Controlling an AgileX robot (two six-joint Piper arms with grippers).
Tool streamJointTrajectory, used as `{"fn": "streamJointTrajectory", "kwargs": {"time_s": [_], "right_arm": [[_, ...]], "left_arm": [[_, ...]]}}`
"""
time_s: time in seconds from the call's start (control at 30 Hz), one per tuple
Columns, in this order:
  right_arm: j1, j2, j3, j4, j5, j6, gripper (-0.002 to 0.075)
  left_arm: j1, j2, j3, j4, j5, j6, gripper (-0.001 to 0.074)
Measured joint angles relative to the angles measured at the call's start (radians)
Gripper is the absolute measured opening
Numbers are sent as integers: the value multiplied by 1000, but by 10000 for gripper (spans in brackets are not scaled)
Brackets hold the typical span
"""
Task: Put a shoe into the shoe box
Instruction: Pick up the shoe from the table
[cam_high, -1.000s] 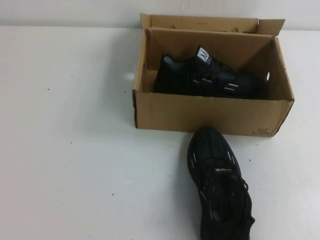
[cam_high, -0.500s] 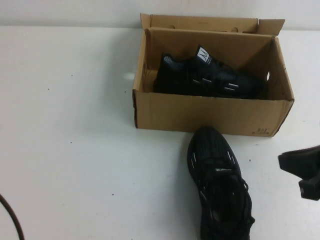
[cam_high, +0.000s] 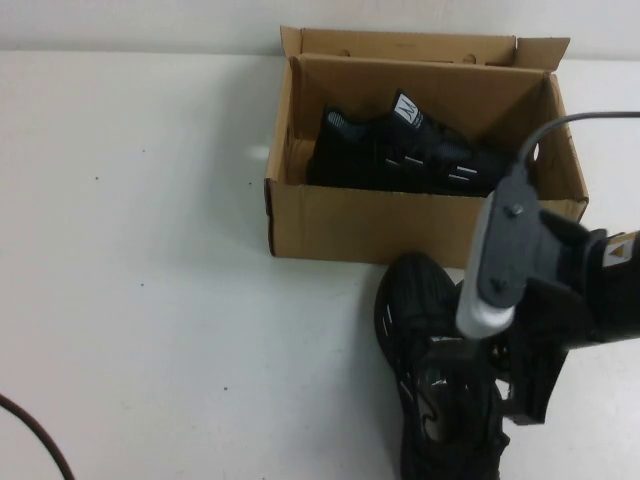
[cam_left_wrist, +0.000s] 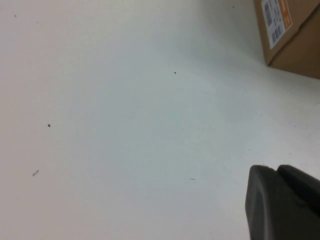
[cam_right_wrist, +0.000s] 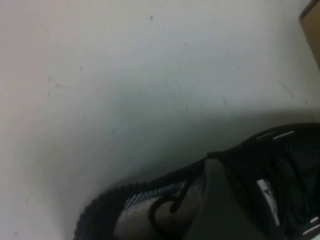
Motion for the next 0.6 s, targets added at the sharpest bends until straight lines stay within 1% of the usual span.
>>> {"fn": "streamJointTrajectory", "kwargs": {"time_s": [0.1,0.17,0.33,0.43,0.47,0.53,0.57,0.6], "right_arm": [[60,49,-2,-119,-35,32,365],[77,83,-4,-176,-60,72,371],[81,161,-4,-297,-130,184,375],[81,204,-5,-316,-165,200,371],[81,219,-5,-318,-172,204,360],[81,249,-5,-320,-190,204,314],[81,261,-5,-321,-197,206,267],[82,267,-5,-321,-202,206,204]], "left_arm": [[0,0,0,-8,6,4,-4],[0,0,0,-15,8,4,-4],[0,0,0,-15,17,4,-4],[0,0,0,-15,21,4,-4],[0,0,0,-15,23,4,-4],[0,0,0,-15,26,4,-4],[0,0,0,-15,26,4,-4],[0,0,0,-15,28,4,-4]]}}
